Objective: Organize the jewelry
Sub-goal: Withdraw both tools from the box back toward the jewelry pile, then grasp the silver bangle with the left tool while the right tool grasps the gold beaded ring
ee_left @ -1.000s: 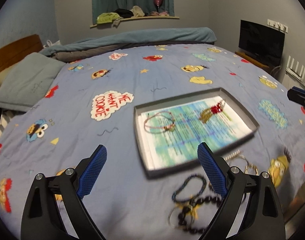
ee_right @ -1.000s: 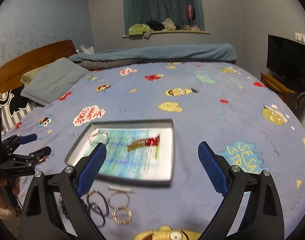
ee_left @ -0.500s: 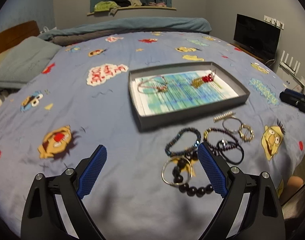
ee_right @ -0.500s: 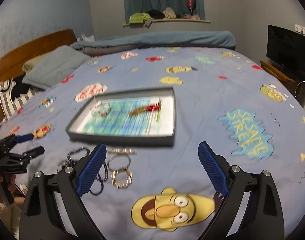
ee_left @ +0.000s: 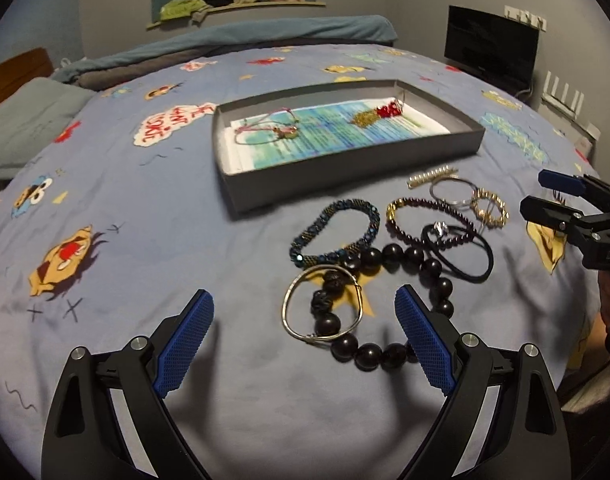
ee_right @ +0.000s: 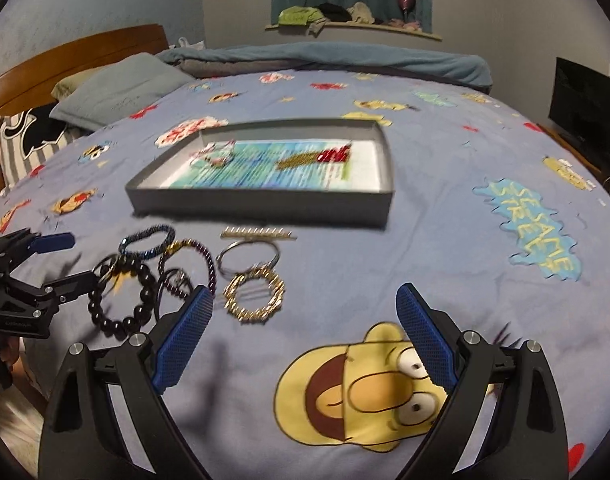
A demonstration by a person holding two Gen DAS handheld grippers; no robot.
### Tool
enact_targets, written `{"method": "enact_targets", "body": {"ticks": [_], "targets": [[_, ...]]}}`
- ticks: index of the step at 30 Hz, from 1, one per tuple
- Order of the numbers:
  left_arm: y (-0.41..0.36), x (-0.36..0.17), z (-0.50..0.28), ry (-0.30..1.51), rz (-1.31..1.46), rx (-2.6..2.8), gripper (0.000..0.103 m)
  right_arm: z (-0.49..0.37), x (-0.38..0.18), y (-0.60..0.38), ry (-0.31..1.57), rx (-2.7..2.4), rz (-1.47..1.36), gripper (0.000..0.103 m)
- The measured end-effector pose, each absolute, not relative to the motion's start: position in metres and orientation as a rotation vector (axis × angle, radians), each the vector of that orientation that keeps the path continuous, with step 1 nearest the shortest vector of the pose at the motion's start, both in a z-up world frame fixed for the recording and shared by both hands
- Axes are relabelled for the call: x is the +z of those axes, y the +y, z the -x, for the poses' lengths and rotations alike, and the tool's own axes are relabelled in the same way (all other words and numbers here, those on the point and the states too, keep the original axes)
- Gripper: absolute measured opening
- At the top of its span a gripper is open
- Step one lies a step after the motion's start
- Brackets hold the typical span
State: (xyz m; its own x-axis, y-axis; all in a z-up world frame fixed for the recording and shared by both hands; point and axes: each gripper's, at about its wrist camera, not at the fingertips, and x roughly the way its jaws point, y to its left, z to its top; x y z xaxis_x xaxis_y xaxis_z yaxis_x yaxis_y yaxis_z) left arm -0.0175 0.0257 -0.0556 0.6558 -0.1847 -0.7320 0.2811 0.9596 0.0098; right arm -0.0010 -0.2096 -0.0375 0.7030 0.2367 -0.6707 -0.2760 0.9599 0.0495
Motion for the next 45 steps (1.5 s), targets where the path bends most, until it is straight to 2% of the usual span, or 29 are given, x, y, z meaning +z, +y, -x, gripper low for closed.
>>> {"method": "enact_targets", "body": {"ticks": [7, 11, 13, 19, 25, 33, 43, 45], "targets": [[0.021, -0.064, 0.016, 0.817, -0.13, -0.315, 0.089, 0.003, -0.044, -0.197, 0.73, 0.336, 0.104, 0.088], [0.021, -0.064, 0.017, 0.793, -0.123, -0.32, 0.087, 0.002, -0.047, -0.192, 0.707, 0.333, 0.126, 0.079], [0.021, -0.065, 0.016, 0.791, -0.12, -0.317, 0.082, 0.001, -0.048, -0.191, 0.704, 0.329, 0.119, 0.073], [0.021, -0.065, 0.014, 0.788, -0.1, -0.341, 0.076, 0.002, -0.047, -0.188, 0.695, 0.353, 0.119, 0.069], [0.02, -0.069, 0.014, 0.797, -0.123, -0.345, 0.066, -0.001, -0.056, -0.184, 0.732, 0.347, 0.164, 0.052], [0.024, -0.072, 0.009, 0.807, -0.098, -0.356, 0.059, -0.002, -0.06, -0.182, 0.742, 0.356, 0.169, 0.046], [0.022, -0.079, 0.004, 0.831, -0.123, -0.372, 0.058, -0.009, -0.062, -0.179, 0.755, 0.362, 0.158, 0.046], [0.022, -0.079, 0.003, 0.829, -0.118, -0.373, 0.057, -0.009, -0.062, -0.179, 0.754, 0.366, 0.152, 0.042]]}}
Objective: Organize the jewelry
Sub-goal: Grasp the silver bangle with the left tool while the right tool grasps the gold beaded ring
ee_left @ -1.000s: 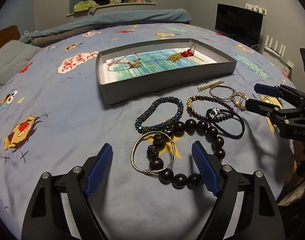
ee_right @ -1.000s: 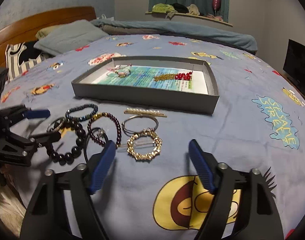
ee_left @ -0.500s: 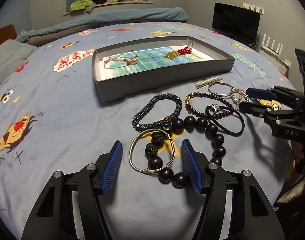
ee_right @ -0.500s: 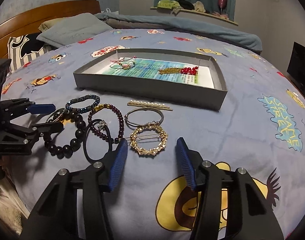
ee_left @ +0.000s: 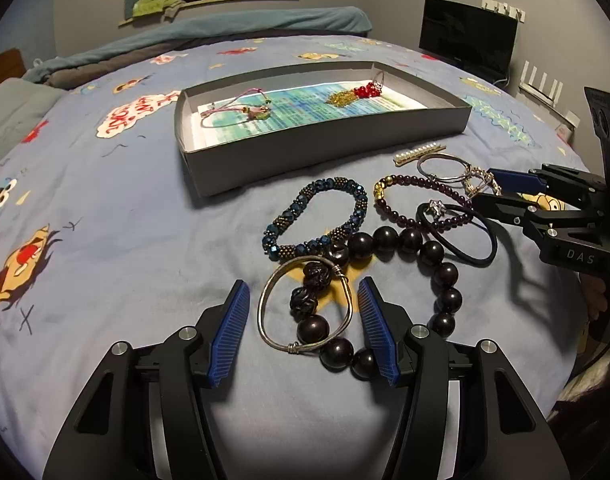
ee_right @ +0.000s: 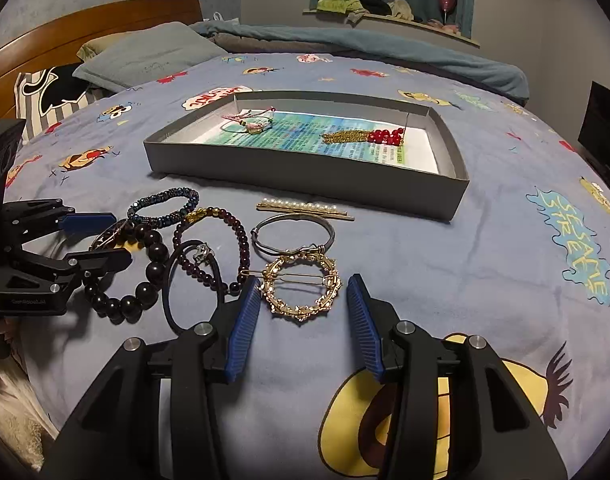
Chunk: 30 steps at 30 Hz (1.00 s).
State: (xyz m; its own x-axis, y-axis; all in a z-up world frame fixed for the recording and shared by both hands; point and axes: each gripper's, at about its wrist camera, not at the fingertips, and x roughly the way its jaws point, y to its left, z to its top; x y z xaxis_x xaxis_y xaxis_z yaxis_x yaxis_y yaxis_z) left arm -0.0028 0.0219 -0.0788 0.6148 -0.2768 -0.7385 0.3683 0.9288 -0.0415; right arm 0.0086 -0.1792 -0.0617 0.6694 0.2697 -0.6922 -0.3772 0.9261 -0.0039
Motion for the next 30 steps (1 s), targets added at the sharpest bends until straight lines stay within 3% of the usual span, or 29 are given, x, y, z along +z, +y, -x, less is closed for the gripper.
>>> {"method": "enact_targets", "body": {"ticks": [1, 6, 30], "targets": [[0.022, -0.079, 0.003, 0.827, -0.122, -0.367, 0.052, -0.009, -0.062, -0.179, 0.754, 0.366, 0.152, 0.042], [0.023, -0.078, 0.004, 0.819, -0.131, -0.354, 0.045, -0.009, -0.062, -0.18, 0.752, 0.367, 0.147, 0.042], [0.033, -0.067, 0.009, 0.807, -0.06, -0.389, 0.046, -0.006, -0.06, -0.182, 0.748, 0.365, 0.138, 0.041]]}}
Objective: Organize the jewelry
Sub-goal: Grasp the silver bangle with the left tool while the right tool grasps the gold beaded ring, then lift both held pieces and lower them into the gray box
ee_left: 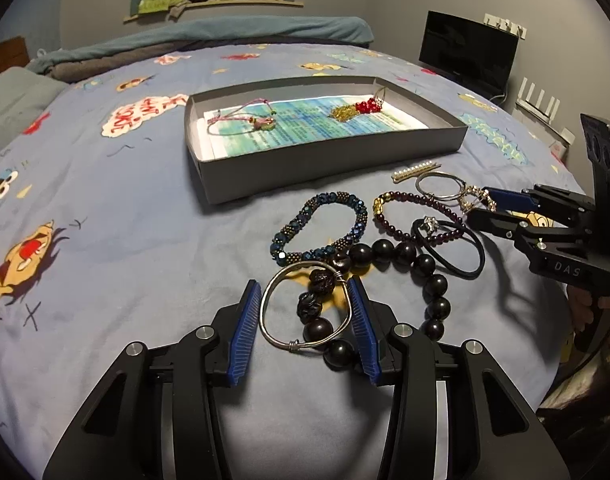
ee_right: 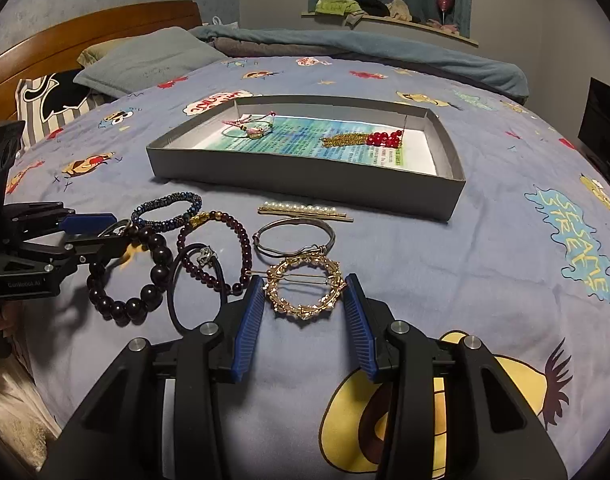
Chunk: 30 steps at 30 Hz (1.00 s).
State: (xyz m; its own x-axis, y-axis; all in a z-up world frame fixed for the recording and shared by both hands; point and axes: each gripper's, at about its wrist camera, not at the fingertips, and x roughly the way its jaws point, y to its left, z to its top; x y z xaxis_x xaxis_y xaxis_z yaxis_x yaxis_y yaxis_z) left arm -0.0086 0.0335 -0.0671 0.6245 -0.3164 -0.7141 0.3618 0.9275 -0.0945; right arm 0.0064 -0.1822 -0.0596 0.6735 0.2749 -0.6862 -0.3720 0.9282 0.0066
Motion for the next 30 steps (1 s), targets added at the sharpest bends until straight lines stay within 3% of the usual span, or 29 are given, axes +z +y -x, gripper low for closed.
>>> {"method": "enact_targets", "body": {"ticks": [16, 30], "targets": [[0.035, -0.026, 0.013, 0.715, -0.11, -0.353, 0.046, 0.0, -0.032, -0.192, 0.674, 0.318, 0.094, 0.041], [0.022, 0.021, -0.047, 0.653, -0.134, -0.297, 0.046, -0.056, 0.034, -0.2, 0.505, 0.229, 0.013, 0.041]]}}
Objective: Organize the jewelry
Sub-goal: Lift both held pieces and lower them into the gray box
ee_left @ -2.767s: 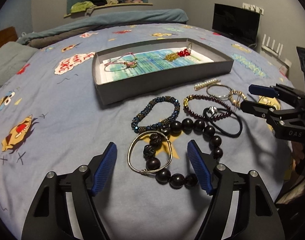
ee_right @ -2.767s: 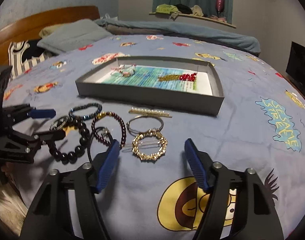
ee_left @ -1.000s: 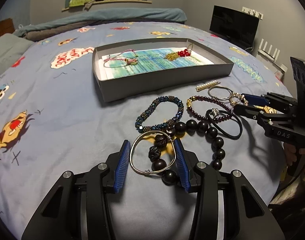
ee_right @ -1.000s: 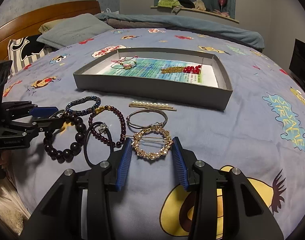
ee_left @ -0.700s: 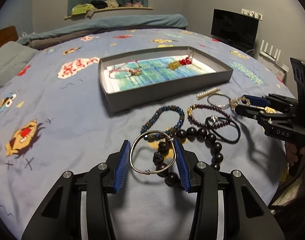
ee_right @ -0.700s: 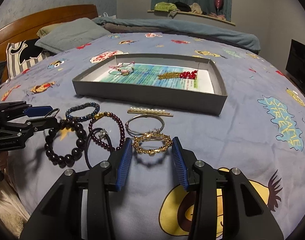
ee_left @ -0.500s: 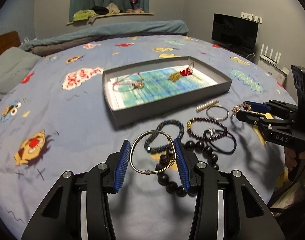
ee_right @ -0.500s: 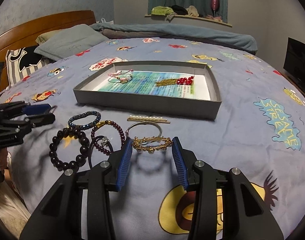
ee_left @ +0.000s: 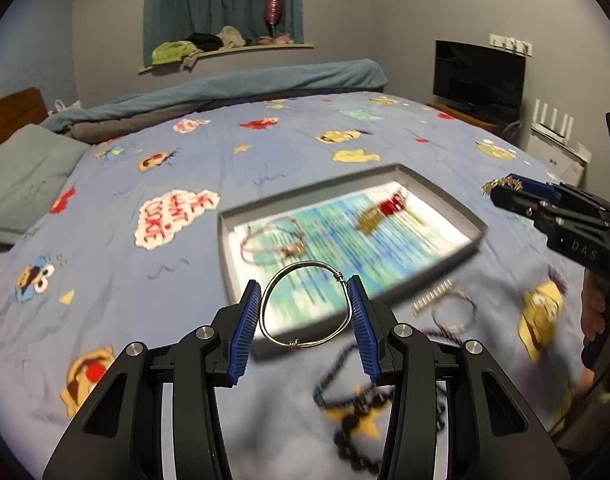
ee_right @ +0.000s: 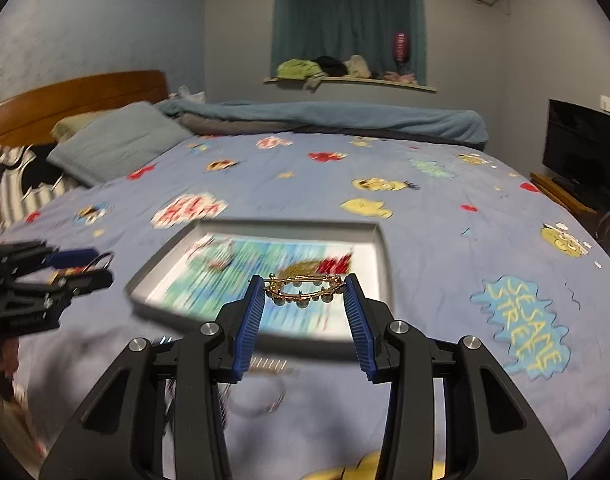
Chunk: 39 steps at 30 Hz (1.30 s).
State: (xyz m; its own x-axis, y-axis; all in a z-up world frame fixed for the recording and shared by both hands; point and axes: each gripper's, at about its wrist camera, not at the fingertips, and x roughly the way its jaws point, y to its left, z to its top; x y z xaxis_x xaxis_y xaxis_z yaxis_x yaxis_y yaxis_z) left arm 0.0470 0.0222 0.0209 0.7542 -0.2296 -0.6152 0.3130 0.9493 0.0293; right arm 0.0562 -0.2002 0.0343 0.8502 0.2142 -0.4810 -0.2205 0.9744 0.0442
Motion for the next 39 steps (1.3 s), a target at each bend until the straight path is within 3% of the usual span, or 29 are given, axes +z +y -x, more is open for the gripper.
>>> {"method": "enact_targets", "body": {"ticks": [17, 39], "targets": [[0.014, -0.036, -0.139, 0.794, -0.107, -0.252, 0.046, -0.127, -0.022, -0.204, 0.643, 0.222, 0.012, 0.041], [0.011, -0.059, -0.154, 0.909, -0.163, -0.271, 0.046, -0.147, -0.048, -0.182, 0.794, 0.221, 0.185, 0.041]]}}
